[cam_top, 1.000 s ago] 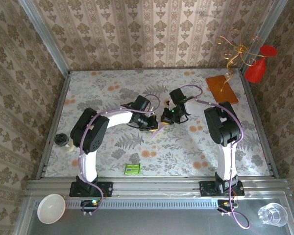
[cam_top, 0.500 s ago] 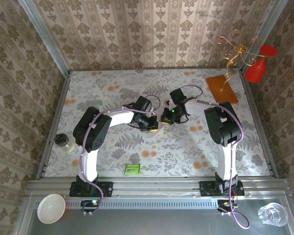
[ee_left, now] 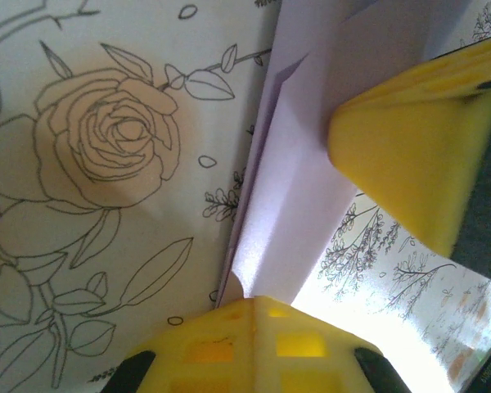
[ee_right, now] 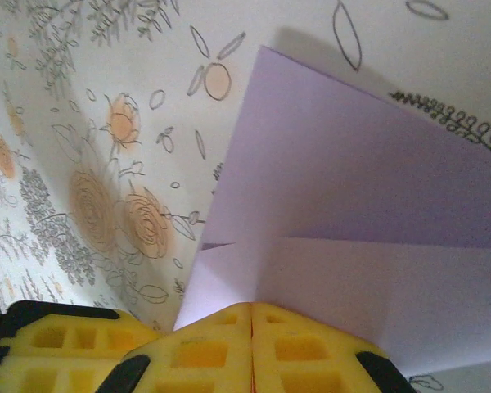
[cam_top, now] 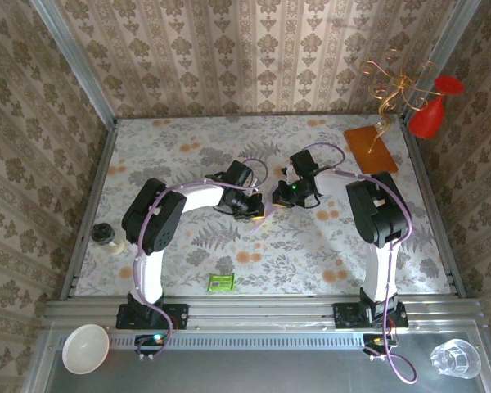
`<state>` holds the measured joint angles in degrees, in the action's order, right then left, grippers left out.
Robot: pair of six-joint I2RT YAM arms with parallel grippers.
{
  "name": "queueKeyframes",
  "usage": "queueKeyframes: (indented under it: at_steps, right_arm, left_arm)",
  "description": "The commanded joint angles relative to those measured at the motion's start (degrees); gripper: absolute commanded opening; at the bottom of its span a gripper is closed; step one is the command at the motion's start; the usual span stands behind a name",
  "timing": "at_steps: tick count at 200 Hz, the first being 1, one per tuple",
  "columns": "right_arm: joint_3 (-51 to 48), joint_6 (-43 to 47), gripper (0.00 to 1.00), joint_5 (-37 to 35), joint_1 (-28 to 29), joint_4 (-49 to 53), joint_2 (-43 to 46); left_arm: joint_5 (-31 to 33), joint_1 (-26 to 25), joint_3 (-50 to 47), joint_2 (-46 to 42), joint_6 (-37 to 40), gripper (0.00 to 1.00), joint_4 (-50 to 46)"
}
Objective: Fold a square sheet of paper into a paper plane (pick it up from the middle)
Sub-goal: Fold the wing for the fifth time at the center of the table.
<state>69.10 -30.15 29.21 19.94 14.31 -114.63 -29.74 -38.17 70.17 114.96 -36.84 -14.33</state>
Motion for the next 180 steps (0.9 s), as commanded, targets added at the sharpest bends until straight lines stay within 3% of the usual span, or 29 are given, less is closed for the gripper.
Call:
queueKeyframes:
  at_steps: [1,69,130,180]
  right_arm:
    - [0.01,0.65,0.09,1.64,-0.67,-1.27,-1.79]
    - [3.45,3.34,0.09,0.82,-5.47,-0.14,-6.45]
    - [7.17,-0.45,0.09,2.2,-12.72,-3.72,-9.54]
    - [7.48,-1.71,0.12,-0.71,-13.23,-2.58,-6.42]
  left_arm:
    - [3.03,0.2,-0.52,2.62,-0.16,0.0,-6.55]
    - [3.37,0.38,-2.86,2.76,-0.25,0.0,-8.59]
    - [2.82,0.34,-4.72,2.77,-0.25,0.0,-8.18]
    - [2.32,0.12,-3.04,2.78,-0.07,0.0,-8.58]
